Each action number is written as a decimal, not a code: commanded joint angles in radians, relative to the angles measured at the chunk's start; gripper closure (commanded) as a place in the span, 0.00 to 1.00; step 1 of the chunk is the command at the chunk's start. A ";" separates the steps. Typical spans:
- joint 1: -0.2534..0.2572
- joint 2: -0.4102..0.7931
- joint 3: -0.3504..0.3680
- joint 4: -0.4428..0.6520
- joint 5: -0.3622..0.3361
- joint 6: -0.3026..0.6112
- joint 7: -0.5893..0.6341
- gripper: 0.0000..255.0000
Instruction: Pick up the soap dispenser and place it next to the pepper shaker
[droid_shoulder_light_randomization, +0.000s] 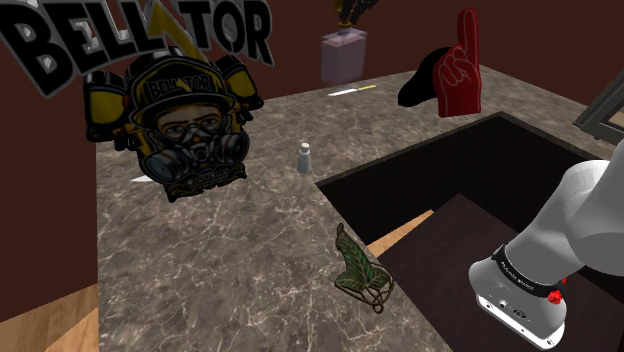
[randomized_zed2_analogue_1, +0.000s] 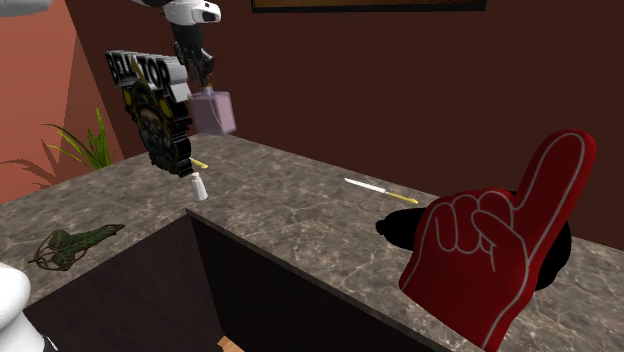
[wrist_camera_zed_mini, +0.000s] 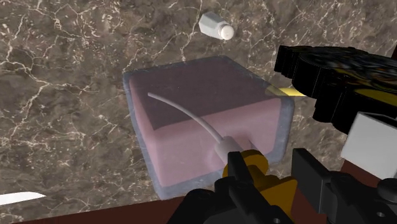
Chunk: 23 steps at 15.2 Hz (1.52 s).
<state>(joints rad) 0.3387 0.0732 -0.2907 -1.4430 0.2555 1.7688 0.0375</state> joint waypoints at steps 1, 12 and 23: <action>0.003 -0.005 0.002 -0.033 -0.001 0.030 -0.002 1.00; 0.011 -0.038 0.008 -0.221 -0.002 0.185 -0.028 1.00; 0.015 -0.040 0.012 -0.369 0.014 0.328 -0.062 1.00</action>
<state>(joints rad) 0.3531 0.0364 -0.2795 -1.7965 0.2682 2.0828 -0.0221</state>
